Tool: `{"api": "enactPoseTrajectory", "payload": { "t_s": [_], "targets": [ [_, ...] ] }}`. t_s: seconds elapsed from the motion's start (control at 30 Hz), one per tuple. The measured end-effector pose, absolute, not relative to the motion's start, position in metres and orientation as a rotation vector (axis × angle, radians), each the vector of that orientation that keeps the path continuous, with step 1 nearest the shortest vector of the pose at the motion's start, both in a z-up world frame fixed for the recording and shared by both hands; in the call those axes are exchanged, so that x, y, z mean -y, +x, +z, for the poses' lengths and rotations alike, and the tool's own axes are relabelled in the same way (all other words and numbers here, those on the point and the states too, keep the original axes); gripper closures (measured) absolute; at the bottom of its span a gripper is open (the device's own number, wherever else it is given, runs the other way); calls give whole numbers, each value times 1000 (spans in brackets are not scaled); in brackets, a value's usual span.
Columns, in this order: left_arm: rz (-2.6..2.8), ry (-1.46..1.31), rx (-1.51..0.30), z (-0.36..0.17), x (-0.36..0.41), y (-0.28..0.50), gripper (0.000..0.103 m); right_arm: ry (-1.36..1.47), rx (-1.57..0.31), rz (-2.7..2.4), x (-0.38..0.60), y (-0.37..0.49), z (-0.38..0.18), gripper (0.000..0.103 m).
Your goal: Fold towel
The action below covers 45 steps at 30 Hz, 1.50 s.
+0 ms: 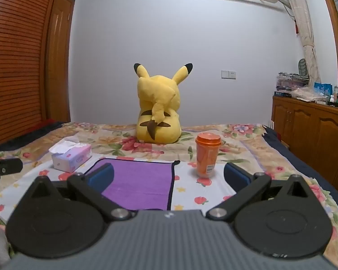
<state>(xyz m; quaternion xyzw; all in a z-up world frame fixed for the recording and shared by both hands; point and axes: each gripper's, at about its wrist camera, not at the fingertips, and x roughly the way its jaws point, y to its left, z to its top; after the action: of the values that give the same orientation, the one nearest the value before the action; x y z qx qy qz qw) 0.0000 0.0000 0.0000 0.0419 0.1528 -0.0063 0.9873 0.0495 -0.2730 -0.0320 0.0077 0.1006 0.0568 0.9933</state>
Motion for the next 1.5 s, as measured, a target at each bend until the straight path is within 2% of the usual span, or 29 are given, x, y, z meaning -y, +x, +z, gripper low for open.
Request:
{"api": "enactPoseTrajectory", "payload": {
  "t_s": [1.5],
  "targets": [
    [-12, 87, -308, 0, 0, 0, 0, 11, -206, 112, 272, 49, -29, 0]
  ]
}}
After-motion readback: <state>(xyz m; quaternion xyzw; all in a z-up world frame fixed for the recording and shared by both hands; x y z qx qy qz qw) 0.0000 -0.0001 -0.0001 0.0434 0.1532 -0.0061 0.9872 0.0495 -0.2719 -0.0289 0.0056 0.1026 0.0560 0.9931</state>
